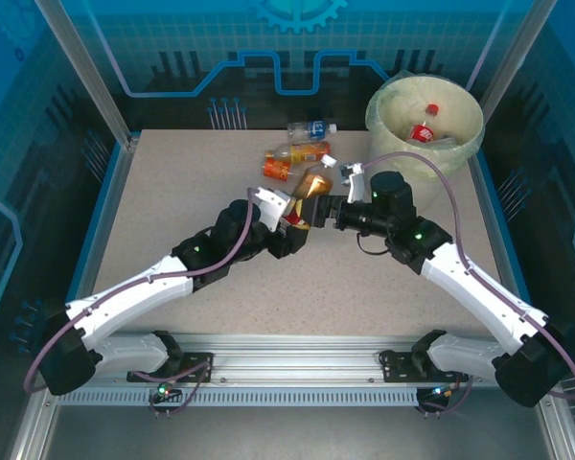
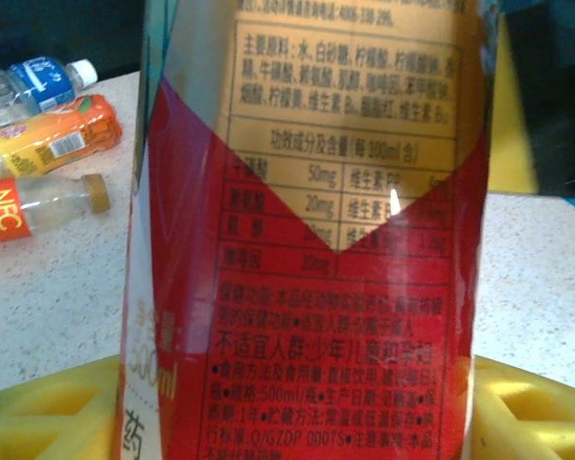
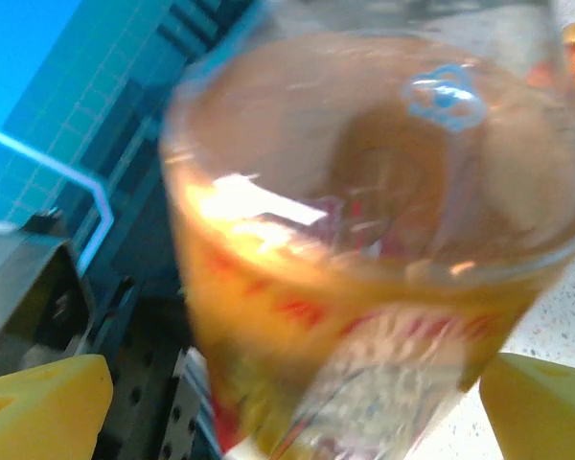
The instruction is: Put the plastic bottles in the bin
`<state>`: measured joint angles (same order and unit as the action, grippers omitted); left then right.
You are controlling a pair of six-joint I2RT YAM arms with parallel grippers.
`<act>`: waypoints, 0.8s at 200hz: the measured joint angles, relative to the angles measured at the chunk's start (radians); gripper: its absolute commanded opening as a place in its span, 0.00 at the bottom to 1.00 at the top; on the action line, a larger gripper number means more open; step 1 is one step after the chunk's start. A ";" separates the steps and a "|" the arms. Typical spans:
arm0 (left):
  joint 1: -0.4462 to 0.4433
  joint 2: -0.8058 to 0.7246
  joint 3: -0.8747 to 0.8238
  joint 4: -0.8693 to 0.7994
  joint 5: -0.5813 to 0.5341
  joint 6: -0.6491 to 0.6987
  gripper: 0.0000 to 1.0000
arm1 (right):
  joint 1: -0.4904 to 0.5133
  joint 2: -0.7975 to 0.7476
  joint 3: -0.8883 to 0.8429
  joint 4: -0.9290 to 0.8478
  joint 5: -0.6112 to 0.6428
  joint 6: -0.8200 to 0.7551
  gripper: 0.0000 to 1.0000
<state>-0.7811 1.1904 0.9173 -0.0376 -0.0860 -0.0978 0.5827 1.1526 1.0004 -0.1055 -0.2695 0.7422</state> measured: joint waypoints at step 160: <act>0.001 -0.021 -0.030 0.048 0.027 -0.040 0.90 | 0.040 0.093 0.059 0.060 0.079 -0.022 0.48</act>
<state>-0.7799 1.1698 0.8871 0.0105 -0.0589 -0.1383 0.6228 1.2461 1.0595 -0.0456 -0.1909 0.7204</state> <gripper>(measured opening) 0.726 0.636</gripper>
